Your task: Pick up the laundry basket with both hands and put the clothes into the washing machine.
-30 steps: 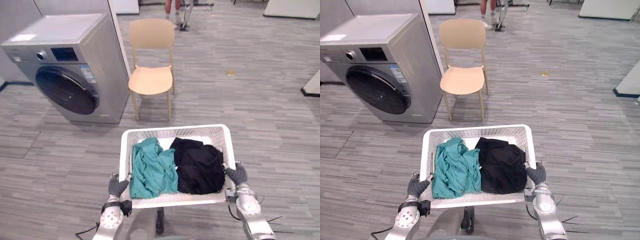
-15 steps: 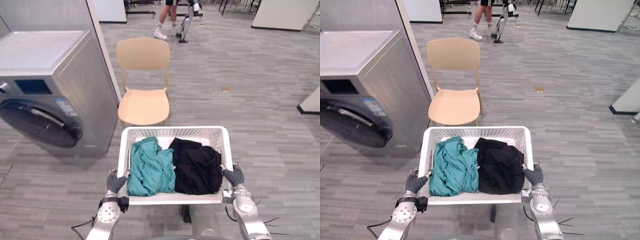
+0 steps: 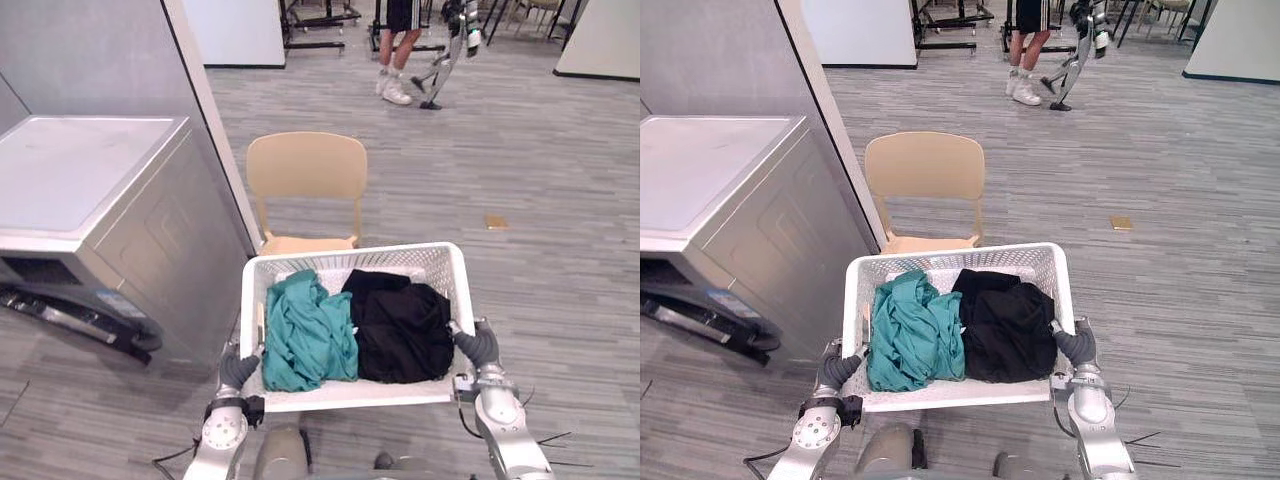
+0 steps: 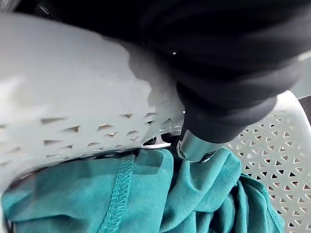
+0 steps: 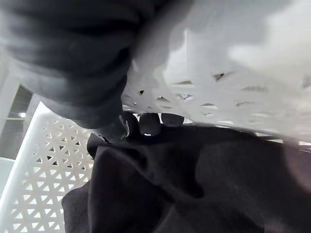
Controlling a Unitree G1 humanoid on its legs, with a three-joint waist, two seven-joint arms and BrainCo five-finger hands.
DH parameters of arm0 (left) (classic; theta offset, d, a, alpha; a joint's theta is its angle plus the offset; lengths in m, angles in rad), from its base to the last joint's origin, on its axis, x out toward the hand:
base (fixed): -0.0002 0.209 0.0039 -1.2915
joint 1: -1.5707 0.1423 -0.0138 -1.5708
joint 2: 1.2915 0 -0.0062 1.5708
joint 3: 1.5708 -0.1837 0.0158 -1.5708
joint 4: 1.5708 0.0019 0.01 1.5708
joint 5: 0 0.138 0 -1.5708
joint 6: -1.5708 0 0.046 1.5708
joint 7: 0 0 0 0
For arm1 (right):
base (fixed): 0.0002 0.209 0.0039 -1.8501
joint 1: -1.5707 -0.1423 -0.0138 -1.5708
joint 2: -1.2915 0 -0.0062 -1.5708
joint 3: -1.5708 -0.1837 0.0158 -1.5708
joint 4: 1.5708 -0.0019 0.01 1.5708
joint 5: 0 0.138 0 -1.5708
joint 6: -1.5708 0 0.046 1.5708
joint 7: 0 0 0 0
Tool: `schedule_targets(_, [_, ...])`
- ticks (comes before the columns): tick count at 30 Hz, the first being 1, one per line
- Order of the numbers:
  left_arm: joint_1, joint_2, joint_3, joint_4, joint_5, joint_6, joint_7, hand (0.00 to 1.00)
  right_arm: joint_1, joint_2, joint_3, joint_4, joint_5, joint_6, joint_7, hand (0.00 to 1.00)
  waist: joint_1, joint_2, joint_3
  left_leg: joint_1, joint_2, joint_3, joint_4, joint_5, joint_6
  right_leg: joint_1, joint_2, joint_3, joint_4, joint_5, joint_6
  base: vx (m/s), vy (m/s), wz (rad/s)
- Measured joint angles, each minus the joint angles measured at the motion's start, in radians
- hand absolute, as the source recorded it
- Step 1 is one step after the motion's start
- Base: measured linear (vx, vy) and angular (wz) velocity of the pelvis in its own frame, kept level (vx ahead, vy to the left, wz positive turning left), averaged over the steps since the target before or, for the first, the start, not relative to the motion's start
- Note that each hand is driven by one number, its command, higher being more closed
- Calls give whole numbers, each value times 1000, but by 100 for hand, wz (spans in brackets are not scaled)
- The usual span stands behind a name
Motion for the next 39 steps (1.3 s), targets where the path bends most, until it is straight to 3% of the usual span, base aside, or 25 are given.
schedule_targets(2, [-3,5,-5,1,7,1,-5,100,-3,-4,-2,2,-1,0,3,100,1,-17,-2,6,-46,21,-3,-40,25,-11,-52,9,39,-9,17,390,278,-2])
schedule_targets(4, [-2,12,-6,2,7,7,-6,100,-5,3,-1,27,-1,0,6,100,6,-21,0,56,-68,43,-34,-56,43,-87,-79,44,232,-5,20,244,203,-14])
schedule_targets(5, [-2,36,-8,3,9,10,-9,100,-8,23,0,50,-1,0,7,100,5,-31,9,114,-83,51,-58,-66,59,-160,-100,67,431,34,27,274,156,-5])
schedule_targets(6, [-2,54,-9,4,20,14,-10,100,-8,31,3,65,-1,-1,10,100,2,-31,9,148,-84,49,-59,-75,75,-212,-103,61,548,18,15,275,128,-2])
schedule_targets(8, [-10,70,-8,4,29,14,-10,100,-10,38,12,78,-1,-4,14,100,0,-32,8,177,-85,37,-74,-85,80,-274,-86,44,585,-37,-12,273,65,18])
schedule_targets(10, [-17,78,-8,5,29,14,-10,100,-25,39,18,82,0,-5,14,100,-21,-34,7,188,-87,4,-92,-83,79,-328,-47,20,517,-67,-27,271,-1,45])
schedule_targets(11, [-19,80,-9,6,29,14,-10,100,-33,31,23,87,0,-5,14,100,-24,-36,6,189,-88,-5,-92,-81,74,-340,-18,12,405,-60,-33,268,-48,47])
schedule_targets(12, [-28,85,-9,7,36,14,-10,100,-37,32,27,89,0,-8,9,100,-21,-66,5,182,-118,-16,-72,-86,65,-332,-20,5,253,52,-67,264,-63,45])
schedule_targets(13, [-41,92,-9,10,37,14,-10,100,-44,32,31,95,0,-16,2,100,-19,-86,15,178,-141,-24,-55,-95,52,-341,-26,2,221,104,-67,246,-91,39])
schedule_targets(15, [-135,65,-8,101,37,14,-9,100,-139,1,36,185,2,-26,-12,100,-18,-43,31,85,-105,-53,31,-120,33,-353,-11,-30,182,119,-74,206,-91,29])
schedule_targets(17, [-213,68,2,137,34,14,-3,100,-205,-10,43,195,11,-26,-26,100,-19,-29,76,17,-83,-56,56,-123,28,-386,8,-54,152,143,-84,63,-66,20])
schedule_targets(18, [-282,72,10,162,25,14,5,100,-253,-13,43,195,21,-26,-41,100,-19,-34,122,-30,-74,-56,73,-125,25,-423,14,-62,153,156,-93,-21,-56,17])
schedule_targets(25, [-585,77,70,263,-44,14,88,100,-465,-3,33,195,76,-19,-120,100,-15,-47,257,-304,-39,-26,254,-145,5,-640,22,-73,223,178,-105,-119,-15,1])
schedule_targets(26, [-620,77,85,278,-44,14,94,0,-497,0,32,198,77,-17,-128,100,-13,-45,258,-333,-27,-22,274,-153,4,-664,33,-71,223,186,-106,-129,-10,-23])
schedule_targets(27, [-676,78,105,311,-44,14,101,0,-542,1,29,204,78,-17,-135,0,-5,-38,265,-363,-8,-18,296,-172,21,-686,49,-73,223,197,-111,-154,-21,-29])
schedule_targets(31, [-861,57,216,386,-51,8,159,0,-690,41,10,248,127,-16,-158,0,7,-37,300,-451,34,-1,346,-189,25,-757,76,-77,228,221,-128,-141,-50,-17])
schedule_targets(39, [-997,52,367,461,-61,-48,193,0,-740,105,-1,289,208,-14,-176,0,6,-35,309,-490,70,1,369,-192,18,-786,106,-86,216,235,-146,-62,-51,-8])
